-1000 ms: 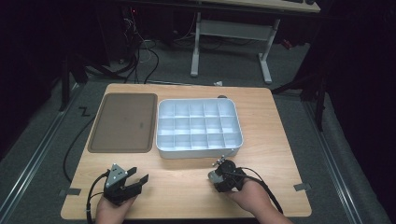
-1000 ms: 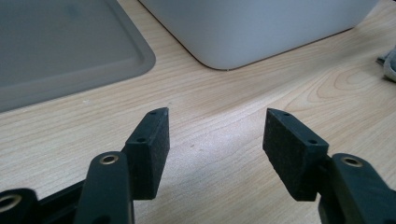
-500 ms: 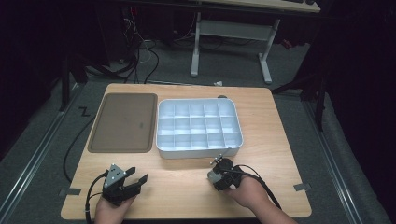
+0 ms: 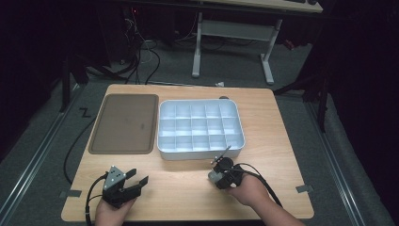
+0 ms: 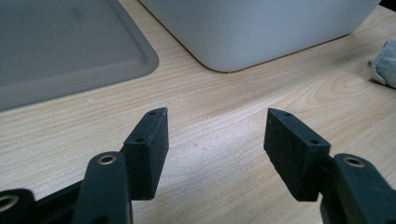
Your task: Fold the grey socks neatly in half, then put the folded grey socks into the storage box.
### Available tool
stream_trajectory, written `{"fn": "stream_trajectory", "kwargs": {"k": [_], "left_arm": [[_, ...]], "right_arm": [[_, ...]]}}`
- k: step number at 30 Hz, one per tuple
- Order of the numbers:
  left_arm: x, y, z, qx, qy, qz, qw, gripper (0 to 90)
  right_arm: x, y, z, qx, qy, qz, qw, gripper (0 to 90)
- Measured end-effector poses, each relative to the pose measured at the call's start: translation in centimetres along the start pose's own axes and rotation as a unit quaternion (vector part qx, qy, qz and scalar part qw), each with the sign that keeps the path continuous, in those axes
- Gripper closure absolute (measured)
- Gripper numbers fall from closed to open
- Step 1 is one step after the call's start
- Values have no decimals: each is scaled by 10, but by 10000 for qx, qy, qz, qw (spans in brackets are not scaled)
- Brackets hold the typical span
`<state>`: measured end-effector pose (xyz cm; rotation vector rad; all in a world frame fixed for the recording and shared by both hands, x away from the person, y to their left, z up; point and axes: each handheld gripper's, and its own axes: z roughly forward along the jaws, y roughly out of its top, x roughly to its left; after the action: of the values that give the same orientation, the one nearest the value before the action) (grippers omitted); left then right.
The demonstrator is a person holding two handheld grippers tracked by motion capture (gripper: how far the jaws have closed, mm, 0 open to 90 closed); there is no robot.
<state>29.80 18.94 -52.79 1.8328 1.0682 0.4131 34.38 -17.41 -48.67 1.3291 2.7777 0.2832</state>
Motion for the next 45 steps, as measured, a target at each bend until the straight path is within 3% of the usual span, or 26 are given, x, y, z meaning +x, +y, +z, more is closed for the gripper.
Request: {"fn": "stream_trajectory", "kwargs": {"k": [5,8,14,23,24,34,36,37,45], "left_arm": [[1,-1,-1,-8,2,-14,10000,408],[2,-1,0,-23,-22,-46,10000,408],[4,-2,1,-10,-66,-47,10000,408],[4,1,-2,-156,-32,-9,9999,402],[4,1,-2,-149,-39,-7,9999,402],[2,2,-2,-153,-31,61,9999,398],[3,1,-2,-141,-37,35,9999,397],[3,1,-2,-140,-43,22,9999,397],[1,1,-6,-175,-76,18,9998,398]], "right_arm": [[-5,-1,-6,-120,72,80,9999,695],[-16,-4,-16,-182,150,270,9994,696],[-33,-12,-41,-279,87,385,9988,695],[-49,-13,-58,-311,58,398,9987,693],[-49,-13,-60,-300,93,542,9980,693],[-61,-4,-84,-438,-67,489,9978,691],[-63,-1,-90,-424,-101,586,9973,691],[-65,1,-91,-449,-124,500,9977,690],[-73,19,-102,-487,-144,511,9974,689]]}}
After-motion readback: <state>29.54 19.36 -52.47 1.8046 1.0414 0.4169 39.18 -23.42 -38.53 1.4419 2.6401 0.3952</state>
